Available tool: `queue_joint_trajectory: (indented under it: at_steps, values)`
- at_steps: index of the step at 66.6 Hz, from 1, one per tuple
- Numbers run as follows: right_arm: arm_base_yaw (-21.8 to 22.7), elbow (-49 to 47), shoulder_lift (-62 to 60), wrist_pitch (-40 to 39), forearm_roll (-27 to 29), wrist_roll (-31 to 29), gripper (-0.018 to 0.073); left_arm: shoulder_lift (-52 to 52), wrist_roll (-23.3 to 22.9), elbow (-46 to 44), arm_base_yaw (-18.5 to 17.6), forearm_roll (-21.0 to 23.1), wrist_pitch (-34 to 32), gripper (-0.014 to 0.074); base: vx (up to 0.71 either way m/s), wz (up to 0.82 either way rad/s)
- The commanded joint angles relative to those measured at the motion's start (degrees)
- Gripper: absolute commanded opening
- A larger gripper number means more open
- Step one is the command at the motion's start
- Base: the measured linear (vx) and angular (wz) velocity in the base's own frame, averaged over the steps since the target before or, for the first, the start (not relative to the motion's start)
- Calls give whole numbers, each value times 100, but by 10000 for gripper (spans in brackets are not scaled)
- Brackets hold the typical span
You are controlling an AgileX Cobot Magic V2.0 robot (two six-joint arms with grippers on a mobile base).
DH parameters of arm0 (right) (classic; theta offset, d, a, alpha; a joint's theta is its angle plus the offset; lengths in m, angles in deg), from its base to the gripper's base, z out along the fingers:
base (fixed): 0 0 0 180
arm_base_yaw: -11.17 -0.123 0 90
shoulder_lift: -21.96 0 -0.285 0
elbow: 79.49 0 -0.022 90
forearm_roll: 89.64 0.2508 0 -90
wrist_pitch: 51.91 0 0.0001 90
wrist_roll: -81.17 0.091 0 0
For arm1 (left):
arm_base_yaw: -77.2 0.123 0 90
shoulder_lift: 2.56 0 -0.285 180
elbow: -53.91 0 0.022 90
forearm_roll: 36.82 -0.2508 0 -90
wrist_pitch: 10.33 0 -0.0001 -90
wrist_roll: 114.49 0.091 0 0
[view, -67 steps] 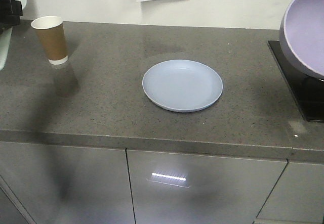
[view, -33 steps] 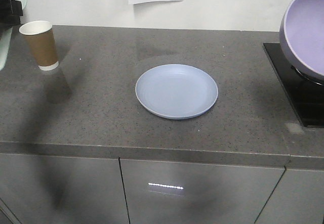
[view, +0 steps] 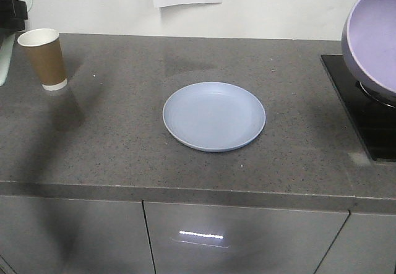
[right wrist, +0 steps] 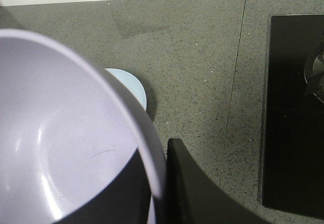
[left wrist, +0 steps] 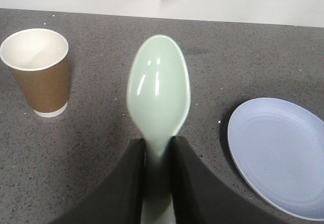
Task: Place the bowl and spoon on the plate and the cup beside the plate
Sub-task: 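Drive closer and center the base in front of the plate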
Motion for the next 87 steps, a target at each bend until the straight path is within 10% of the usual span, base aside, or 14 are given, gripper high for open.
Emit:
queue_joint_trajectory:
  at_steps: [1,87]
  values:
    - [19,-149,-145,-241,290,-31,-6,165,3,-155,-5,151,-335,-6,4,-2]
    - [19,-149,-145,-241,290,-31,-6,165,3,-155,-5,151,-335,-6,5,0]
